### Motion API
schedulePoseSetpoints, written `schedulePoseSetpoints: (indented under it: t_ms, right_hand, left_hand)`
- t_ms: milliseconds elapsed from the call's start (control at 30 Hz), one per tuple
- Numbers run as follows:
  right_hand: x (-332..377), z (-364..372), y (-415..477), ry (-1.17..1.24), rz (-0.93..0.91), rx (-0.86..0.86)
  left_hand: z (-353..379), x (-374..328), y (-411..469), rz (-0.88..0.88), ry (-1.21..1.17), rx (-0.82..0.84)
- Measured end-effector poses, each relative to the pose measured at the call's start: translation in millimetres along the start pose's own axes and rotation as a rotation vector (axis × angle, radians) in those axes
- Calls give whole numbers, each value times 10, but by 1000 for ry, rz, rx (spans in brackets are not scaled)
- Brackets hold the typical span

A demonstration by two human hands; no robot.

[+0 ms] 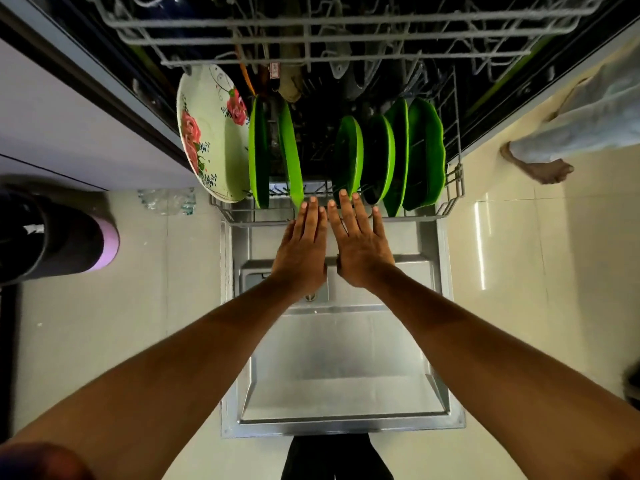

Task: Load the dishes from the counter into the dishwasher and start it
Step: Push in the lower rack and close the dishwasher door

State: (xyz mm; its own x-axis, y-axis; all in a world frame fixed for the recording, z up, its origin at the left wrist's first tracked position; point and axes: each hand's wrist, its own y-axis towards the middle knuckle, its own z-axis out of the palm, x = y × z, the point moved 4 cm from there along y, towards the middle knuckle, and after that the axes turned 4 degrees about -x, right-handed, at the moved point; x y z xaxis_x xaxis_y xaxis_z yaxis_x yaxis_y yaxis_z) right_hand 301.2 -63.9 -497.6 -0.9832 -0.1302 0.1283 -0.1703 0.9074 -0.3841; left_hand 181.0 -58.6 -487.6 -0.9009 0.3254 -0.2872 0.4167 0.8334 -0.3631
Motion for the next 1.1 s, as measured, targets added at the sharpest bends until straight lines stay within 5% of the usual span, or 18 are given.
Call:
schedulePoseSetpoints:
  t_ms: [300,1100]
  right_hand:
    - [-129,-161,466,-34,5,-89]
    - [-344,-525,1309,-99,63,-57]
  left_hand:
    - [-160,273,477,98,107,-49]
    - [-528,390,1299,28,194,-72]
